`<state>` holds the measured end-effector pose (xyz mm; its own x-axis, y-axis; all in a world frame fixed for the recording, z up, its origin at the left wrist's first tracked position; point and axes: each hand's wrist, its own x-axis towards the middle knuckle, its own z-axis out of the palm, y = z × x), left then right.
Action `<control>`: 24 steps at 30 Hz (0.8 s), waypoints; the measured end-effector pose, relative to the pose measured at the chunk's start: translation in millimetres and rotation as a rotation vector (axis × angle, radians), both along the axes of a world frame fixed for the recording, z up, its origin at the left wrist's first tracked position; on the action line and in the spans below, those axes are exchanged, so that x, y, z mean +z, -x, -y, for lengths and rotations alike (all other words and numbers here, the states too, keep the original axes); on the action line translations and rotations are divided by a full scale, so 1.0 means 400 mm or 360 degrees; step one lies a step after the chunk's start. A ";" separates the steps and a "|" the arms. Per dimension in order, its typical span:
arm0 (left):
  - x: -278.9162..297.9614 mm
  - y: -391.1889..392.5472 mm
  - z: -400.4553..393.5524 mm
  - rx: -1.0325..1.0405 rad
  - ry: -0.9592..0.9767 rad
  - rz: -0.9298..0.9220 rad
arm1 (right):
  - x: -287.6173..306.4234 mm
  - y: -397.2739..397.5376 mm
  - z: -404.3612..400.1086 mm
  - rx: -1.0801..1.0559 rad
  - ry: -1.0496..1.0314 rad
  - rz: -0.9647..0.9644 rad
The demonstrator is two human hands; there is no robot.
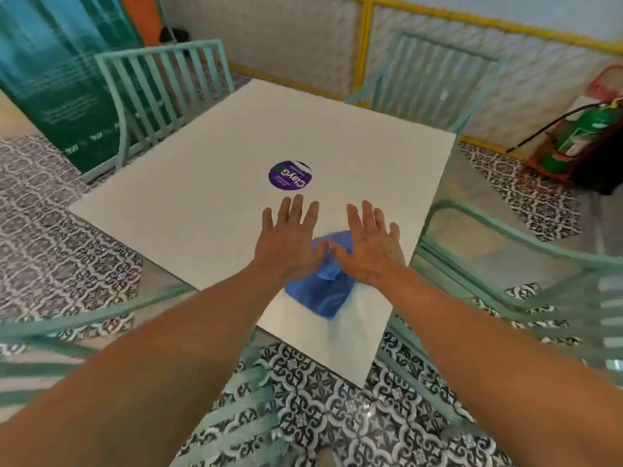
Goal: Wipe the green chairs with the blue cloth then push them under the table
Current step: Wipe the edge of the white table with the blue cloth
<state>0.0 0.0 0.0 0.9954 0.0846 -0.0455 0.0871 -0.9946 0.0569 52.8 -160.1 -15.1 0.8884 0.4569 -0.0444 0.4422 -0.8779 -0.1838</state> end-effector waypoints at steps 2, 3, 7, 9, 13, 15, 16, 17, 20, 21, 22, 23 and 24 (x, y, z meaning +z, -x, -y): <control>-0.039 0.015 -0.009 0.0049 0.0003 -0.0063 | -0.040 0.000 -0.025 0.0054 0.0015 -0.0094; -0.067 0.025 -0.014 0.0070 0.0005 -0.0092 | -0.065 0.000 -0.033 0.0070 0.0050 -0.0149; -0.147 0.067 -0.011 0.0101 0.0067 -0.0180 | -0.153 -0.003 -0.045 0.0134 0.0241 -0.0389; -0.168 0.084 -0.005 0.0126 0.0109 -0.0232 | -0.184 -0.006 -0.038 0.0139 0.0277 -0.0470; -0.210 0.128 0.002 0.0151 0.0164 -0.0259 | -0.214 0.024 -0.046 0.0118 0.0181 -0.0110; -0.219 0.153 -0.010 0.0186 0.0169 -0.0222 | -0.222 0.052 -0.064 0.0117 0.0044 0.0014; -0.220 0.164 -0.020 0.0212 0.0181 -0.0198 | -0.228 0.064 -0.072 0.0115 -0.0039 0.0043; -0.217 0.176 -0.033 0.0235 0.0187 -0.0159 | -0.228 0.077 -0.083 0.0117 -0.0109 0.0039; -0.201 0.220 -0.100 0.0308 0.0223 -0.0057 | -0.198 0.115 -0.138 0.0105 -0.0366 -0.0160; -0.196 0.241 -0.131 0.0334 0.0227 -0.0051 | -0.182 0.133 -0.165 0.0100 -0.0466 -0.0244; -0.194 0.268 -0.167 0.0365 0.0219 -0.0047 | -0.166 0.154 -0.195 0.0109 -0.0551 -0.0309; -0.192 0.299 -0.207 0.0404 0.0207 -0.0044 | -0.150 0.179 -0.230 0.0139 -0.0604 -0.0355; -0.191 0.334 -0.250 0.0447 0.0195 -0.0047 | -0.137 0.207 -0.267 0.0190 -0.0642 -0.0379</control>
